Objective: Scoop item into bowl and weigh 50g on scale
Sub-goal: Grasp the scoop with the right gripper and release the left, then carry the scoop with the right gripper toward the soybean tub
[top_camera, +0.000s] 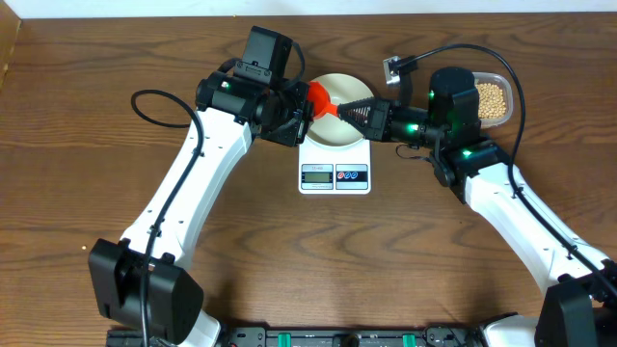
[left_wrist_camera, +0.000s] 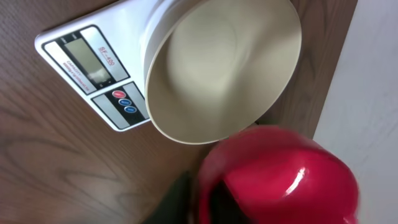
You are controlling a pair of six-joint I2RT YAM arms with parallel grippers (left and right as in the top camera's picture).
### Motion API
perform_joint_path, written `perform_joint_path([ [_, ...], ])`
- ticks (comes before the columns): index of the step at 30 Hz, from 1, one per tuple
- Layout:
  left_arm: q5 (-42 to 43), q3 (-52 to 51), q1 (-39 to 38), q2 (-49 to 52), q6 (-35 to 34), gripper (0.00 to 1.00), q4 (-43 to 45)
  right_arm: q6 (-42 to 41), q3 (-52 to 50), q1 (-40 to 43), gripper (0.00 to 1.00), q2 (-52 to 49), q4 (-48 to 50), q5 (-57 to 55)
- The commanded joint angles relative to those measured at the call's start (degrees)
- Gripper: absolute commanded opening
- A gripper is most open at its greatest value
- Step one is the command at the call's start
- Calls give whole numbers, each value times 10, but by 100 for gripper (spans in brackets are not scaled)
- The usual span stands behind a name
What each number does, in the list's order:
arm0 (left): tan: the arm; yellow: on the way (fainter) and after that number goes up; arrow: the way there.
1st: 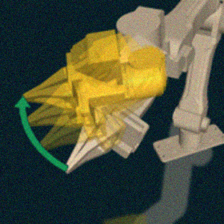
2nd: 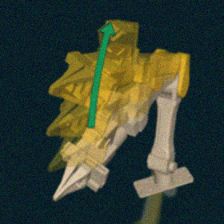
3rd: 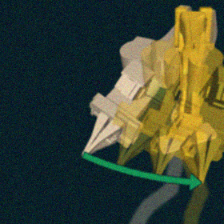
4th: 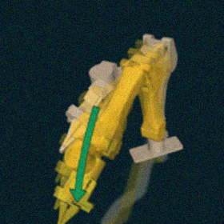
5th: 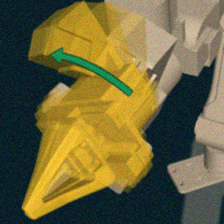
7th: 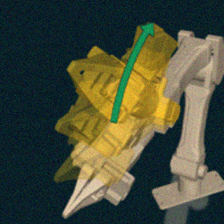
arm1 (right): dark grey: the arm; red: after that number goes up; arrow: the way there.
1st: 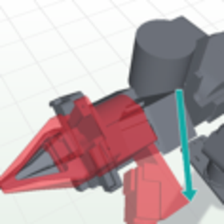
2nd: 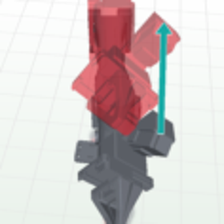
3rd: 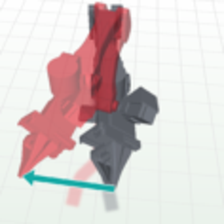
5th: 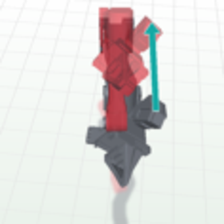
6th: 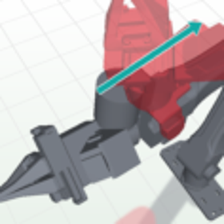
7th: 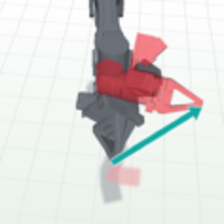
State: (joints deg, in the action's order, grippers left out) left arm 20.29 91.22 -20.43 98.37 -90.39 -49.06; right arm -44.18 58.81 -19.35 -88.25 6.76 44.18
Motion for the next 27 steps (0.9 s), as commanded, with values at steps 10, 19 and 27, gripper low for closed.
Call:
perform_joint_path([
  [10, 0, -2, -2, 3, 3, 91, -2, 11, 10, -2, 1, -3, -10, -36],
  [19, -173, -2, -1, 3, 124, 88, -2, 72, 10, 24, 1, -3, -38, -61],
  [27, -261, -2, 5, 0, 414, 89, 7, 109, 21, 93, 1, -2, -45, 7],
])
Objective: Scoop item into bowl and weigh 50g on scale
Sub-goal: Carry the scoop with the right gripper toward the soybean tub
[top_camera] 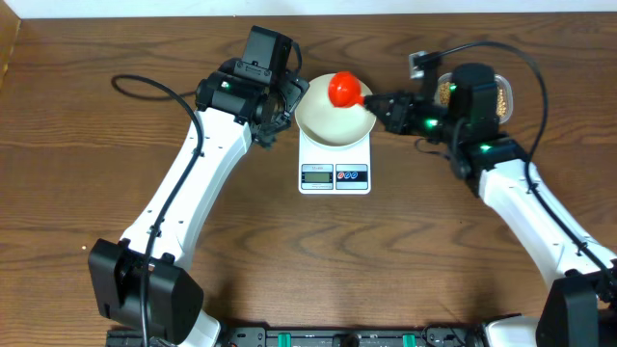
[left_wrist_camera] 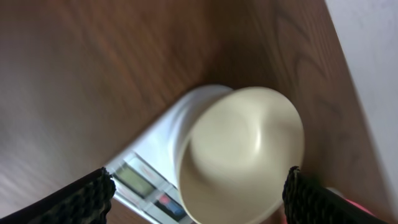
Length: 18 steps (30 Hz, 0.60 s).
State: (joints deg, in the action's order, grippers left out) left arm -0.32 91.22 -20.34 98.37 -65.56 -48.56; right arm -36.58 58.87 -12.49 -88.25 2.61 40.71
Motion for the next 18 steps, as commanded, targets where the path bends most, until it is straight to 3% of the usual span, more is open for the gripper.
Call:
perform_joint_path([
  [1, -53, -2, 5, -3, 212, 89, 2, 41, 28, 36, 1, -2, -16, 51],
  [7, 35, -2, 5, -29, 425, 87, 1, 153, 126, 90, 1, -2, -202, 55],
  [9, 82, -2, 5, -35, 466, 75, -2, 203, 173, 107, 1, -2, -293, 23],
  [11, 120, -3, 2, -34, 480, 56, -18, 241, 212, 122, 1, -2, -367, -18],
  [15, 129, -33, -29, -33, 485, 22, -52, 264, 250, 153, 1, -2, -427, -58],
  [16, 129, -43, -37, -33, 486, 9, -52, 263, 251, 159, 1, -2, -427, -58],
  [18, 129, -66, -58, -33, 486, 8, -52, 257, 251, 171, 1, -2, -425, -56],
])
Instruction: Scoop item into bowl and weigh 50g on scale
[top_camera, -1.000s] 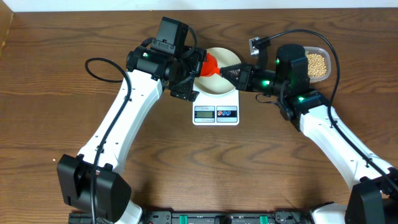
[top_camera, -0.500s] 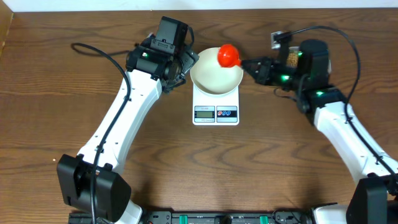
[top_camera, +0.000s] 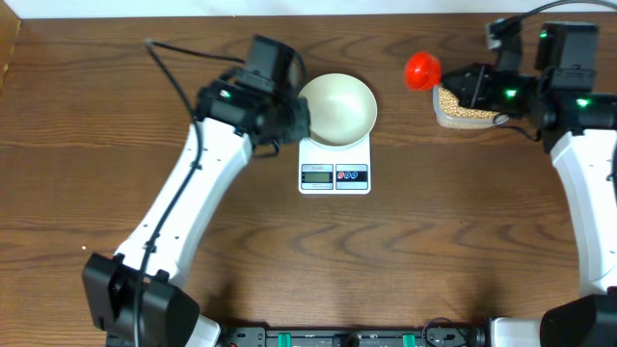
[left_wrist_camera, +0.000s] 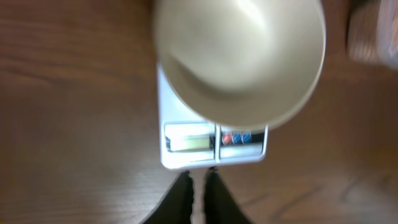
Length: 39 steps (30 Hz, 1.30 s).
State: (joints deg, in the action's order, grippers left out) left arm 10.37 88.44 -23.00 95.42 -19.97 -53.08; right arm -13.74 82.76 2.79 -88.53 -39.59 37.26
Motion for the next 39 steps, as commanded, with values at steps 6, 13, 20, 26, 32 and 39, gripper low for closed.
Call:
perform_joint_path([
  [6, 19, -110, -94, -3, 25, 7, 54, 29, 12, 24, 1, 0, -3, -24],
  [13, -40, -185, -148, -3, -3, 8, 155, 31, 12, 26, 1, 0, -5, -56],
  [20, -40, -237, -153, -3, -2, 8, 217, 31, 12, 26, 1, 0, 3, -81],
  [26, -40, -289, -153, -3, 5, 8, 304, 31, 12, 26, 1, 0, 3, -82],
  [32, -77, -294, -152, 7, 44, 7, 331, 30, 12, 26, 1, 0, 4, -83],
  [39, -74, -294, -152, 35, 76, 7, 369, 30, 12, 26, 1, 0, 3, -87],
])
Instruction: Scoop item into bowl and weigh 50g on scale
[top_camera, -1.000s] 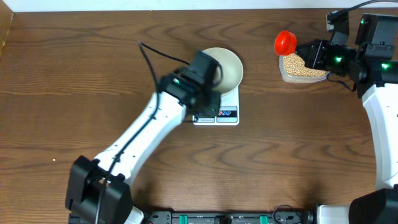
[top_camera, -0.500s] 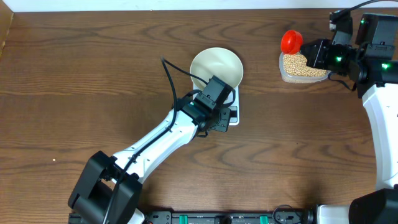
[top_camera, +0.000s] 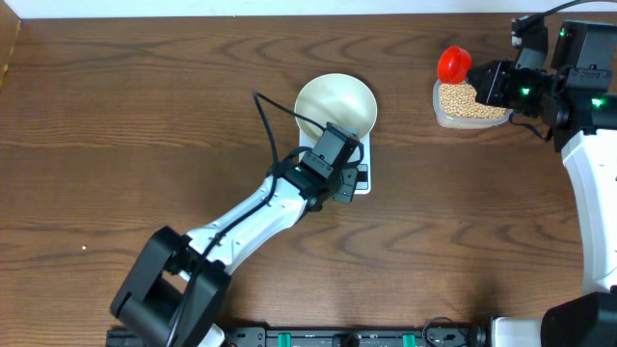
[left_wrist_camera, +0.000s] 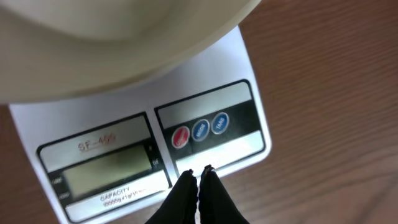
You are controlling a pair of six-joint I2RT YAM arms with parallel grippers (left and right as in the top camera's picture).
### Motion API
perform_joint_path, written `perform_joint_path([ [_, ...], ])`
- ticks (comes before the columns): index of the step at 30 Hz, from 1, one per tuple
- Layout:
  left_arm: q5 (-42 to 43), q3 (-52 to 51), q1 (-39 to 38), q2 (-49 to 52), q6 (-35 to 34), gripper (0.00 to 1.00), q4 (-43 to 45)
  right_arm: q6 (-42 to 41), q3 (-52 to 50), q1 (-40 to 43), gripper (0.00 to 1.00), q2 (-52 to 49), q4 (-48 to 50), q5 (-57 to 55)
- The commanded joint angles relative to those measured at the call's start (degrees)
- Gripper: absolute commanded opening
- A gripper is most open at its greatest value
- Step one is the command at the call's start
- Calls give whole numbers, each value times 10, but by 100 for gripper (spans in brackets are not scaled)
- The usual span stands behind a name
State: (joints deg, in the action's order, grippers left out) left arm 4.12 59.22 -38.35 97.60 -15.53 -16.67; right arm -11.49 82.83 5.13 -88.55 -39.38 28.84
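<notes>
A cream bowl (top_camera: 335, 106) stands on the white scale (left_wrist_camera: 242, 62), and nothing shows inside it. My left gripper (top_camera: 351, 181) is shut and empty. Its fingertips (left_wrist_camera: 188, 178) sit at the scale's front edge, just below the red and blue buttons (left_wrist_camera: 199, 129) and beside the display (left_wrist_camera: 109, 174). The bowl's underside (left_wrist_camera: 93, 37) fills the top of the left wrist view. My right gripper (top_camera: 494, 83) is shut on the handle of the red scoop (top_camera: 454, 64). The scoop hangs over the left back rim of the clear tub of beige grains (top_camera: 470, 102).
The left arm (top_camera: 251, 217) crosses the table from the front left up to the scale and covers most of it in the overhead view. A black cable (top_camera: 275, 130) loops left of the bowl. The table's back edge runs just behind the tub.
My left gripper, shut then as now, has moved from beside the bowl's left side to the scale's button panel. The right gripper has carried the scoop from left of the tub to over its rim.
At first the red scoop sat between both grippers at the bowl's left rim. Then the left gripper was open and the right held the scoop over the bowl. Later the scoop was beside the grain tub and the left gripper shut. Now the left fingertips are at the buttons.
</notes>
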Motion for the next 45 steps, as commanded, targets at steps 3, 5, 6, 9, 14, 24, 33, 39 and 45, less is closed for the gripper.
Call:
perform_joint_path([
  [3, -11, -1, 2, 14, 54, 7, 13, 8, 12, 2, 1, 0, 2, -3],
  [5, -11, -1, 2, 16, 68, 7, 21, 8, 12, 2, 1, 0, 2, -3],
  [6, -11, -1, 2, 18, 72, 7, 26, 8, 12, 2, 1, 0, 2, -3],
  [9, -12, -1, 2, 31, 81, 7, 43, 8, 12, 2, 1, 0, 1, -3],
  [14, -13, -1, 2, 48, 86, 7, 57, 8, 12, 2, 1, 0, 1, -3],
  [24, -30, -1, 2, 53, 87, 8, 58, 8, 12, 2, 1, 0, 1, -3],
  [33, -38, -1, 3, 72, 87, 7, 76, 8, 12, 2, 1, 0, -3, -3],
  [39, -38, -1, 6, 100, 87, 8, 82, 8, 12, 2, 1, 0, -3, -3],
  [45, -37, -1, 14, 106, 86, 7, 82, 8, 11, 2, 1, 0, -3, -3],
])
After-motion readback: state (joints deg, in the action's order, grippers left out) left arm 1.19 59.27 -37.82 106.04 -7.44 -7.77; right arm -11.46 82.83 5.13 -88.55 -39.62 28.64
